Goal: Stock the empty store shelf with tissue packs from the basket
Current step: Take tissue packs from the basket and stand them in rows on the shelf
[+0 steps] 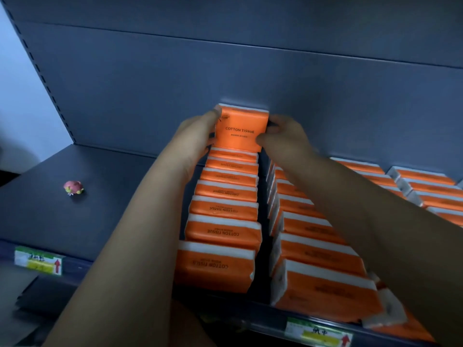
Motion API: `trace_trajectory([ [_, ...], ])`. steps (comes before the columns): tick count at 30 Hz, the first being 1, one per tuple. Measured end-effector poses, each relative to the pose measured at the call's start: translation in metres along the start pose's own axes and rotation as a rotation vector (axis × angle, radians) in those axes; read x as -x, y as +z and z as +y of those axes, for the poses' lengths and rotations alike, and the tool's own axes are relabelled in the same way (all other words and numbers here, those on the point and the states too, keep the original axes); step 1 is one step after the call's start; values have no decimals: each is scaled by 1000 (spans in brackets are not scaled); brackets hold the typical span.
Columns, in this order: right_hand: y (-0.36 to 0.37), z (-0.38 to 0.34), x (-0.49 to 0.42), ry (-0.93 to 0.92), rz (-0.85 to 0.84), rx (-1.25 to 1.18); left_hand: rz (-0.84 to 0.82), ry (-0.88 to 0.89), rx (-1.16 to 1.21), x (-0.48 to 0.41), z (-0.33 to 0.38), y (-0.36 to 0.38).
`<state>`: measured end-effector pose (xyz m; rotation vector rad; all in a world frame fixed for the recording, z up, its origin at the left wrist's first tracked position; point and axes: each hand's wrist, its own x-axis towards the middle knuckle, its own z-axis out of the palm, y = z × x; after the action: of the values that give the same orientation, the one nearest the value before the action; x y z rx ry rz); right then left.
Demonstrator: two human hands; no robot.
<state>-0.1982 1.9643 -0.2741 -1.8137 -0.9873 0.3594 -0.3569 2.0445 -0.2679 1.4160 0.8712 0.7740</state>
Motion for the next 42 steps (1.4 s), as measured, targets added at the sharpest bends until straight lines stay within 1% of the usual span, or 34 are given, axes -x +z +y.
trace_trajectory([
  [3,-1,1,0,17,-51,5,25,-1,-80,2,-3,1],
  [8,-5,1,4,78,-82,-2,3,25,-217,19,6,7],
  [14,-10,-9,17,71,-90,115,54,48,-185,13,6,-1],
  [17,-17,-13,24,77,-72,143,126,15,-218,11,10,-8],
  [21,-20,-21,42,23,-80,200,173,33,-251,10,10,-13],
  [27,-20,-30,84,-112,-128,258,273,171,-303,27,5,-19],
  [30,-17,-42,109,-207,-144,278,348,241,-428,51,-1,-32],
  [33,-6,-55,139,-354,-157,275,474,334,-706,87,-13,-52],
  [35,8,-62,161,-404,-204,272,580,366,-872,123,-20,-66],
  [38,35,-74,201,-495,-281,256,697,329,-1047,191,-32,-95],
  [42,82,-87,272,-629,-425,185,762,162,-1273,292,-66,-142],
])
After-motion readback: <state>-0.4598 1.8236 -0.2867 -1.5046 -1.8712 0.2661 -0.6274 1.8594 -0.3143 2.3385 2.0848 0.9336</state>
